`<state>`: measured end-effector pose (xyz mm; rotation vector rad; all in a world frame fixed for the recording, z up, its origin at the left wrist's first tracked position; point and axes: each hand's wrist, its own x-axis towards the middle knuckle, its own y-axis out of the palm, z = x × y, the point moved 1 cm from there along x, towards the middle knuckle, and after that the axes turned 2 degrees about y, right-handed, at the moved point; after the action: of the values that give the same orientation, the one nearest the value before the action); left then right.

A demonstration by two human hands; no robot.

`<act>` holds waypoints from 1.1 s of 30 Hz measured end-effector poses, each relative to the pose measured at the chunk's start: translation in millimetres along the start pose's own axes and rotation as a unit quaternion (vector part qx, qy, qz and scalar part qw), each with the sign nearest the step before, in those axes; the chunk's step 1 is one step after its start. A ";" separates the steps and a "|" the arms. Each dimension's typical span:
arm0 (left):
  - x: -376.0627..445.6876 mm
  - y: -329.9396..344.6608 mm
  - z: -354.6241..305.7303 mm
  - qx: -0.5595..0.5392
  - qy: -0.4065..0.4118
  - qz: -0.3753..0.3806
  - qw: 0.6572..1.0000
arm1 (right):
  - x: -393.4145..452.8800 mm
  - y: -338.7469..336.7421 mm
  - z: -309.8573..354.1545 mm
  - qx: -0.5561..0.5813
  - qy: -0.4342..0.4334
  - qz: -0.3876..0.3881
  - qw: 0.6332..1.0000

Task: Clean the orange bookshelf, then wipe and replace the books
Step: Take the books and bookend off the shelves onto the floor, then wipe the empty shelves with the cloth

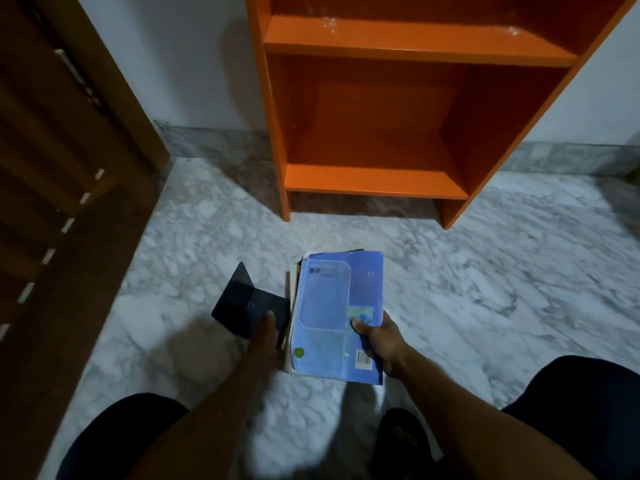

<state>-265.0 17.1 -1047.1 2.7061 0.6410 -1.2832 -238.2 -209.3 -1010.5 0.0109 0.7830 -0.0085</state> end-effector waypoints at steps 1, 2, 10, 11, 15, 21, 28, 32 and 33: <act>-1.8 0.3 -10.2 0.026 0.038 -0.016 0.999 | 3.7 2.6 -1.9 -0.047 0.009 -0.013 0.999; -2.9 -0.1 -17.6 0.069 0.071 -0.021 0.995 | 9.5 5.3 -5.3 -0.099 0.016 -0.031 0.994; -50.1 11.6 -75.5 0.224 0.174 -0.021 0.959 | 20.6 8.2 19.7 -0.350 0.080 -0.088 0.929; -62.7 13.0 -84.7 0.234 0.180 -0.011 0.955 | 11.7 8.7 32.2 -0.367 0.074 -0.074 0.924; -132.2 12.1 -140.8 0.278 0.198 0.016 0.940 | -50.4 5.3 104.6 -0.377 0.014 -0.045 0.925; -252.6 0.5 -261.3 0.323 0.212 0.036 0.922 | -183.2 -13.5 255.2 -0.352 -0.038 -0.057 0.934; -414.1 4.3 -427.5 0.310 0.267 0.100 0.907 | -344.6 -53.8 427.0 -0.318 -0.074 -0.099 0.940; -497.2 15.7 -512.1 0.301 0.324 0.133 0.887 | -420.8 -82.2 511.3 -0.298 -0.118 -0.142 0.936; -515.1 20.9 -531.9 0.299 0.346 0.132 0.879 | -439.3 -89.3 532.0 -0.288 -0.138 -0.154 0.935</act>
<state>-161.7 -45.1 -316.2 3.6078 -0.1682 -0.4512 -175.3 -303.9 -324.2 -0.6602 0.4762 -0.0764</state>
